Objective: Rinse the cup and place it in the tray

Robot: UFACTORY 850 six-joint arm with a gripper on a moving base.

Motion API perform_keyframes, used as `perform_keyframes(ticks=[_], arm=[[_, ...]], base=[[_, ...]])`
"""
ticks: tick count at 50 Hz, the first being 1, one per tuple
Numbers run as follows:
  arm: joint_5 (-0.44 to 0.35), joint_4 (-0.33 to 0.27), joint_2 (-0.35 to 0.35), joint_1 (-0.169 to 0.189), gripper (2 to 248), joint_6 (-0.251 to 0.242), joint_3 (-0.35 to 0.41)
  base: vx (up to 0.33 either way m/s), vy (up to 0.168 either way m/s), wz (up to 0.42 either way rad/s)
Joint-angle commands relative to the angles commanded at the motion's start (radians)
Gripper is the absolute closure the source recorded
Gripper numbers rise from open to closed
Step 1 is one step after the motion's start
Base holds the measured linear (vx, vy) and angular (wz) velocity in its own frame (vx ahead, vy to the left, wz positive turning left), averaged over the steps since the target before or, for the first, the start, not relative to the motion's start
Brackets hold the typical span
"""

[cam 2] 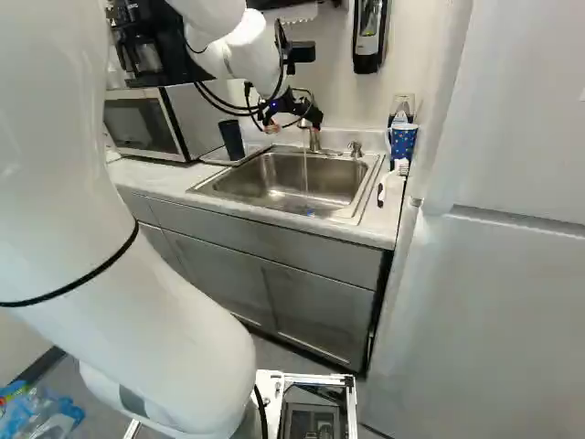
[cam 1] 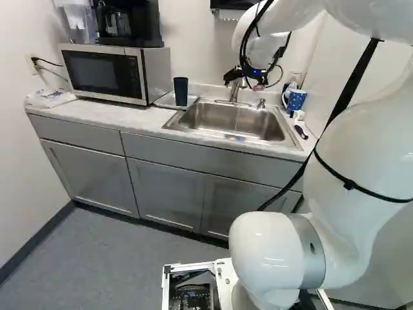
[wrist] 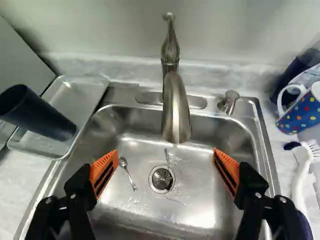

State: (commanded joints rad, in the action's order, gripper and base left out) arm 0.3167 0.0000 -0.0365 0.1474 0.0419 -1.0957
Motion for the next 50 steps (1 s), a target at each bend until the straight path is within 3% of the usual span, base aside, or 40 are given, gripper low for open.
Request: perform_keyframes(ticks=[12, 50], arm=[[0.124, 0.000, 0.000, 0.000, 3, 0.000, 0.000], [0.122, 0.000, -0.002, 0.001, 3, 0.000, -0.004]], base=[[0.000, 0.000, 0.000], [0.000, 0.000, 0.000]])
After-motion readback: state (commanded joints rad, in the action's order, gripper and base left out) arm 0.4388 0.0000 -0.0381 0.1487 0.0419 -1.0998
